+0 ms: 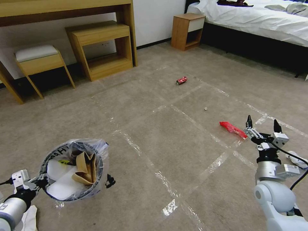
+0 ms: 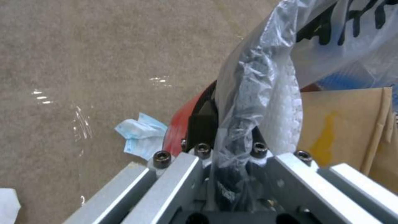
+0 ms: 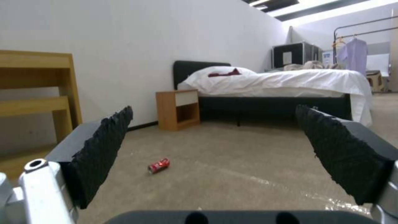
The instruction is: Pick up the trash bin and place the garbage on the floor into it.
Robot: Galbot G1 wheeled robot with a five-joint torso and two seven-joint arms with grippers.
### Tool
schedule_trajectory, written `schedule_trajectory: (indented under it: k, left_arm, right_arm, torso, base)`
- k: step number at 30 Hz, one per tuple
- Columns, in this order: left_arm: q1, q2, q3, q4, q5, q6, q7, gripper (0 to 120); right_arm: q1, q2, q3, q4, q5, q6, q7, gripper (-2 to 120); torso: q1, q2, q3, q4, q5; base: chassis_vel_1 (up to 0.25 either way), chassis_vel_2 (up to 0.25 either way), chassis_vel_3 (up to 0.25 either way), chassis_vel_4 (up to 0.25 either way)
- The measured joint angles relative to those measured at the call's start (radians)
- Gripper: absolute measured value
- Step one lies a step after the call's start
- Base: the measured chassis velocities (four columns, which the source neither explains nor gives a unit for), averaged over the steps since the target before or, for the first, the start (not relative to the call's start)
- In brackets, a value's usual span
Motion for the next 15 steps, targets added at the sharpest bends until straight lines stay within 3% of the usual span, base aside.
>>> schedule_trajectory:
  k: [15]
  left_arm:
    - [-0.010, 0.012, -0.001, 0.024, -0.001, -0.019, 0.014, 1]
  right_arm:
    - [0.006, 0.011, -0.004, -0.012, -0.037, -0.014, 0.005, 98]
  torso:
    - [0.000, 0.000, 0.000, 0.0000, 0.0000]
  base:
    - [0.000, 0.000, 0.000, 0.000]
